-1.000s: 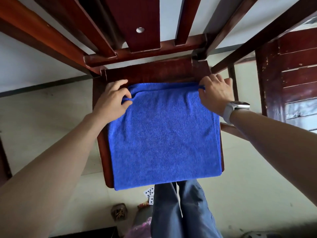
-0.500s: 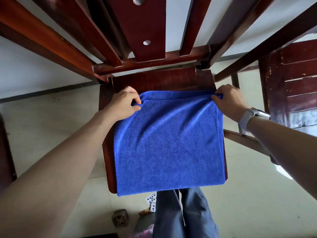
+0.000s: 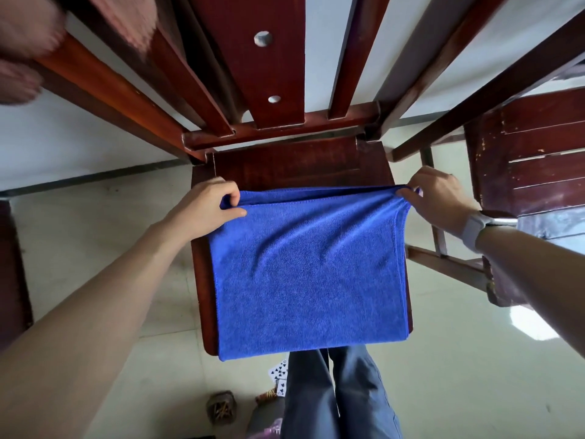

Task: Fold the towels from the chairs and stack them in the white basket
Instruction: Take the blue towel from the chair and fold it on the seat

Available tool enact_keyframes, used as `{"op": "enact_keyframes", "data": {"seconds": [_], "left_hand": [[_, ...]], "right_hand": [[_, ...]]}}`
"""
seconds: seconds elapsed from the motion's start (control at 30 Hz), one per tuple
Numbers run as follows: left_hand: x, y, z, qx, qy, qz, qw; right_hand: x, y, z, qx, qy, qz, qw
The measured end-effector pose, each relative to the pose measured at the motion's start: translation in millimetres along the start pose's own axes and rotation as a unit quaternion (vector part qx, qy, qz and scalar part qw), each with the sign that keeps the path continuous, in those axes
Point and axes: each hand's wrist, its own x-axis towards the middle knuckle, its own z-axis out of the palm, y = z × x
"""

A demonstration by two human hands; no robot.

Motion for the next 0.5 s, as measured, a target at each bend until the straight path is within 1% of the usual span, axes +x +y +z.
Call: {"op": "enact_keyframes", "data": {"seconds": [0.17,0.3,0.5], "left_hand": [[-21.9,0.5,-9.4,0.070,-0.017,0.006,0.997],[-34.2,1.2,-13.9,0.113,-0.008,0.018,0.993],[-43.1,-3.9,-13.4,0.111,0.032,0.025,0.993]], "right_hand": [[-16.5,1.5,-5.5,0.025,0.025,-0.009,0.999],[-23.5,-0.1,-8.0,0.043,0.039,0.005,0.998],[-28.1,-4.1,-7.5,0.039,0.058,0.011,0.998]]}}
